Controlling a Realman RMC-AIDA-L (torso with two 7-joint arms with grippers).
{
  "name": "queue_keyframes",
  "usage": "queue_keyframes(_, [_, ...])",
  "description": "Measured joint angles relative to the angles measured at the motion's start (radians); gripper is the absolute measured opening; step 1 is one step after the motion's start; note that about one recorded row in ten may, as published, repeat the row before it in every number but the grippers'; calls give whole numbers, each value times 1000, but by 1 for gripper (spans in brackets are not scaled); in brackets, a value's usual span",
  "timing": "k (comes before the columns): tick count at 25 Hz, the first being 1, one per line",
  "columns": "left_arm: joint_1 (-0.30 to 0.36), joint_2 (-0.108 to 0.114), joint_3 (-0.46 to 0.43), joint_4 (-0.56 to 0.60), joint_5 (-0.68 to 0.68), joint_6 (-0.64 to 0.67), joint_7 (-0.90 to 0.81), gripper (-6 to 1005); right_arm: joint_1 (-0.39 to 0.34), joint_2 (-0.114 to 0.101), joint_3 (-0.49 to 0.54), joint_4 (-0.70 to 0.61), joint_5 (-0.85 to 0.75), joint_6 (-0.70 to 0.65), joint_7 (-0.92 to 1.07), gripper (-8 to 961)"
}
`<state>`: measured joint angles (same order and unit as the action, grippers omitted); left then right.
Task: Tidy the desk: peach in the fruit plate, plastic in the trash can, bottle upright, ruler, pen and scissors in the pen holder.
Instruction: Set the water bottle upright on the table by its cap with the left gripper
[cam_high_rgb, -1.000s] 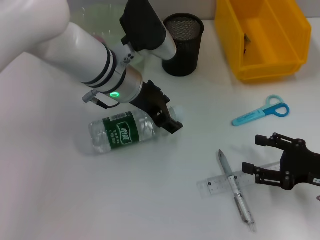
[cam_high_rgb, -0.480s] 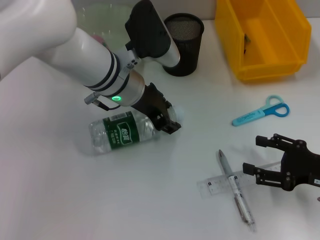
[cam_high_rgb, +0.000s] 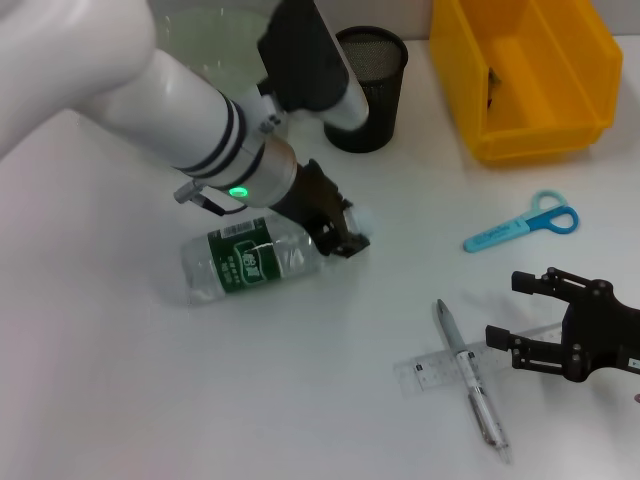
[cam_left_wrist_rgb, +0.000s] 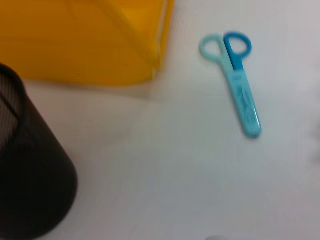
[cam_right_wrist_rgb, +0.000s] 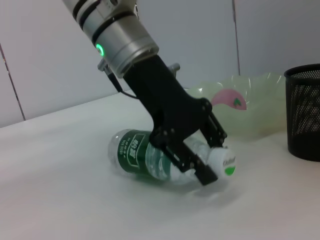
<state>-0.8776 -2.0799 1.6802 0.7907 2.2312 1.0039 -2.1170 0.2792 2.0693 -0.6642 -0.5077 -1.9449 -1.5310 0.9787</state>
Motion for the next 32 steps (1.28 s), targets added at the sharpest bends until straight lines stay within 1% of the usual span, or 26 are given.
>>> queue_keyframes(1, [0,0,0,0,0,0,0,462,0,0,0,0,0,0,0,819])
queue_keyframes(2, [24,2,-30,44,-2,15,0,457,1,0,0,0,0,0,0,819])
queue_keyframes(4, [24,2,-30,44,-2,15,0,448,1,0,0,0,0,0,0,819])
queue_keyframes(5, [54,5,-66,102,-3,40,0,444,2,0,0,0,0,0,0,819])
queue_keyframes(6, [54,5,-66,102,-3,40,0,444,2,0,0,0,0,0,0,819])
queue_keyframes(8, [91,7,-137,160,-16,90,13,444,3,0,0,0,0,0,0,819])
queue_keyframes(11, [111,9,-197,178,-72,146,60,444,5,0,0,0,0,0,0,819])
queue_keyframes(14, [128,10,-291,182,-138,216,129,444,5,0,0,0,0,0,0,819])
queue_keyframes(18, [151,11,-401,181,-174,286,195,443,5,0,0,0,0,-13,-5,819])
queue_keyframes(20, [160,11,-441,181,-184,309,216,443,5,0,0,-1,1,-20,-6,819])
queue_keyframes(26, [192,12,-520,176,-234,364,281,443,8,0,0,-1,2,-25,-9,819])
queue_keyframes(32, [246,14,-550,180,-304,378,358,443,9,2,0,0,3,-28,-20,819])
